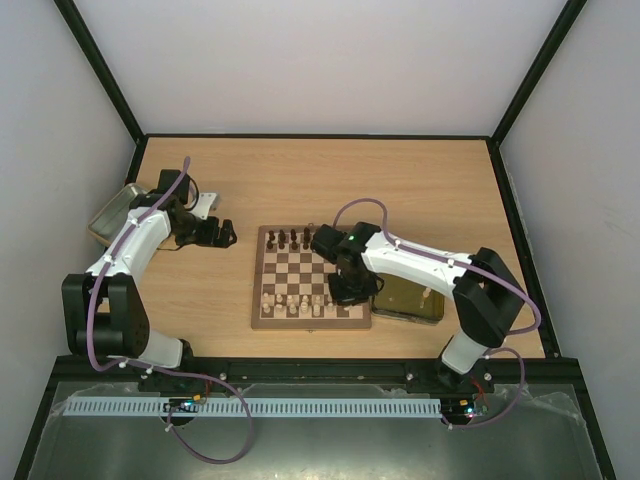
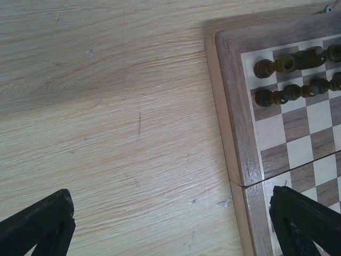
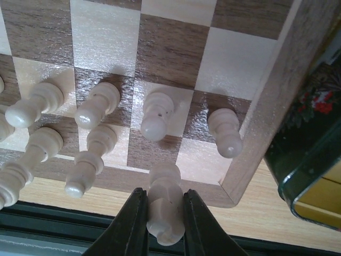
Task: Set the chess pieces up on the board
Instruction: Place the chess piece on the chessboard.
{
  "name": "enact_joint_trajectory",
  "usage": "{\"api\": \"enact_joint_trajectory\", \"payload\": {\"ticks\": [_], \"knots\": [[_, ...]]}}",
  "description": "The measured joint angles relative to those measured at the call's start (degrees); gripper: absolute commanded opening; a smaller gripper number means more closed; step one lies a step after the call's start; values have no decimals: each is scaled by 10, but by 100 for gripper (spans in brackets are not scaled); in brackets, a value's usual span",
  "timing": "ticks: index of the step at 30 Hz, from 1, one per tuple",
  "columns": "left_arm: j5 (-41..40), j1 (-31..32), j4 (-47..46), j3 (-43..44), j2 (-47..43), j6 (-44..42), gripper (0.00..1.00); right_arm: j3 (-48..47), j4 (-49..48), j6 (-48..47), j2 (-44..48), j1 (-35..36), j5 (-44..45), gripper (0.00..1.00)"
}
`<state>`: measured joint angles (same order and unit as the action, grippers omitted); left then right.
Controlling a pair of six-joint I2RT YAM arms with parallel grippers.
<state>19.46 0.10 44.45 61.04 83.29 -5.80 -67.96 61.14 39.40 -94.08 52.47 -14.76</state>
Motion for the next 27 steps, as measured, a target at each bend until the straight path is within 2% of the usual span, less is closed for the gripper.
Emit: {"api": "enact_joint_trajectory", "payload": {"ticks": [20,27], "knots": [[0,0,0,0,0,0,99,5,-19,-15,-31,0,-17,17],[0,0,0,0,1,0,100,5,-20,-19,-38,0,-22,23]]}}
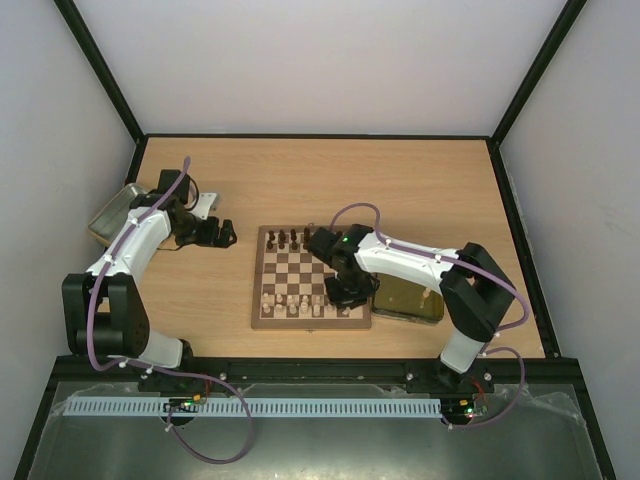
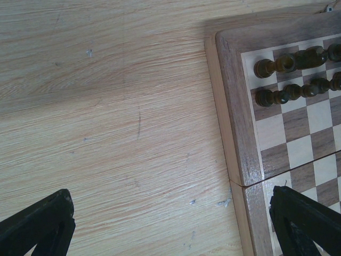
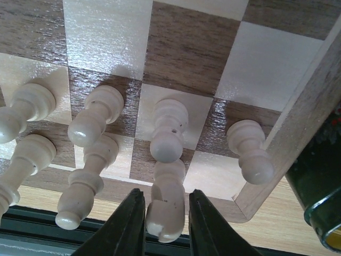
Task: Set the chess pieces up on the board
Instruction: Place the chess piece on the chessboard.
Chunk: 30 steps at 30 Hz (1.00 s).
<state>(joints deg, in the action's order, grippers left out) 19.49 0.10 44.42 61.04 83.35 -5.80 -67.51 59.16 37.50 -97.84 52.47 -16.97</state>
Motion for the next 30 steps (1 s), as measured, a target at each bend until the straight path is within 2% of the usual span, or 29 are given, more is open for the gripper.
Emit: {"api": "enact_joint_trajectory", "payload": {"ticks": [12,17,22,30], "knots": [[0,0,0,0,0,0,99,-2,-2,0,2,1,10,26],[0,0,0,0,0,0,100,-6,9,12,41,-5,28,26],[0,0,0,0,0,0,100,-4,5,21,77,-12,9,26],[0,0,0,0,0,0,100,1,1,15,53,-14,-25,26]]}}
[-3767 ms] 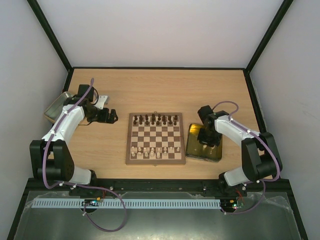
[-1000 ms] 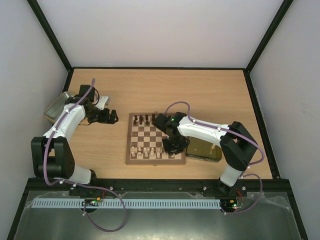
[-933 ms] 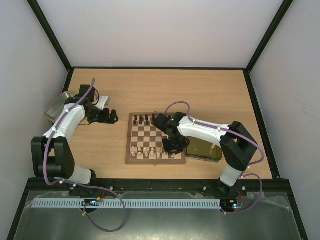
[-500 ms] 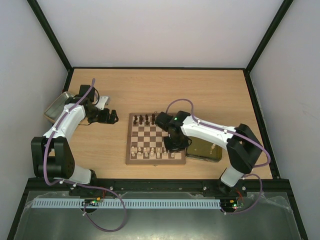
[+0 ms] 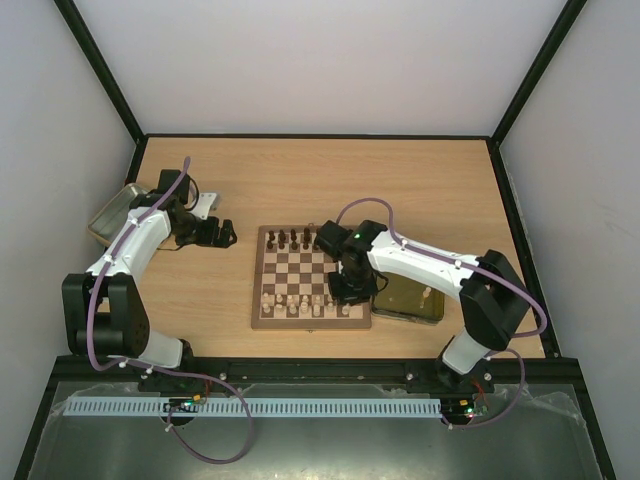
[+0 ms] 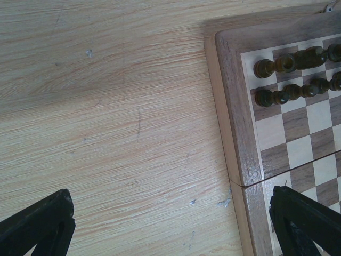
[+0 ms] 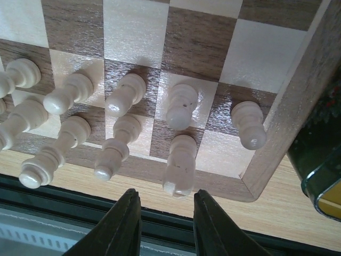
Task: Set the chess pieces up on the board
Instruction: Place the chess piece on the chessboard.
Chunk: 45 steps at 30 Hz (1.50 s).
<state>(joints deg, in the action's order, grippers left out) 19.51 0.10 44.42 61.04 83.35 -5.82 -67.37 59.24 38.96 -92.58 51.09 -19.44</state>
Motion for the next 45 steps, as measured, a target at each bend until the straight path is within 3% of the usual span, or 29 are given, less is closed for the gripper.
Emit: {"api": "enact_joint_trajectory", "payload": {"ticks": [32,39,45], "knots": [[0,0,-2,0,0,0,100,24,-30,-14,-30,0,-22,22],[0,0,-2,0,0,0,100,24,-30,-15,-30,0,-20,34],[0,0,-3,0,0,0,99,19,-23,-16,-30,0,-8,35]]}}
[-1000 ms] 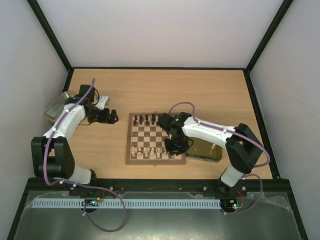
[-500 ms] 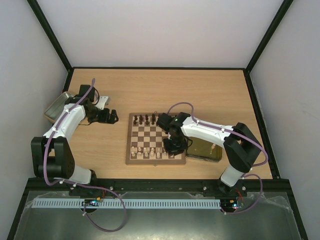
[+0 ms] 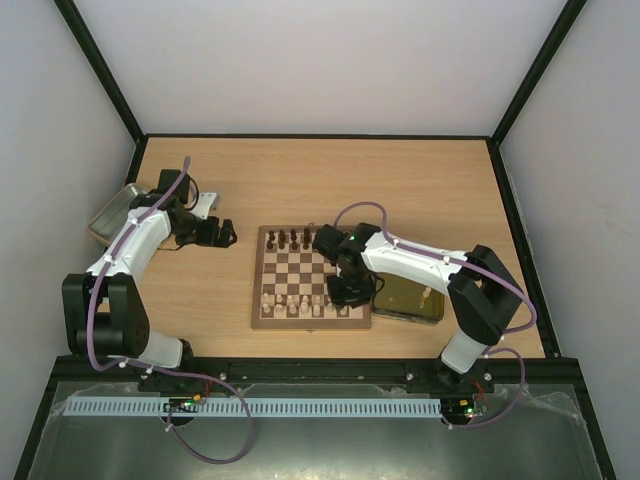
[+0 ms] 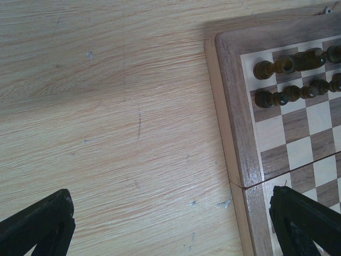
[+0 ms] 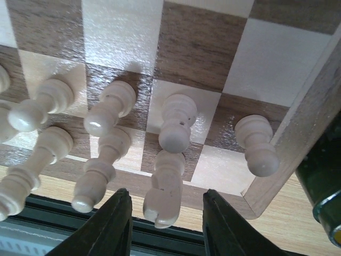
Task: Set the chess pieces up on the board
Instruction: Place the chess piece on the chessboard.
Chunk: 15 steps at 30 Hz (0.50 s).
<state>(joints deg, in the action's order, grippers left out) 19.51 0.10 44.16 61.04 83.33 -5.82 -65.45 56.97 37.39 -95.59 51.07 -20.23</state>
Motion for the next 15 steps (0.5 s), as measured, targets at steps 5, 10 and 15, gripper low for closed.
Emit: {"api": "enact_joint_trajectory", "payload": {"ticks": [5,10,15], "knots": [[0,0,0,0,0,0,99,-30,17,-1,0,-2,14,35],[0,0,0,0,0,0,100,-56,42,-2,13,-22,38,35],[0,1,0,0,0,0,100,-52,64,-1,72,-88,79,35]]}}
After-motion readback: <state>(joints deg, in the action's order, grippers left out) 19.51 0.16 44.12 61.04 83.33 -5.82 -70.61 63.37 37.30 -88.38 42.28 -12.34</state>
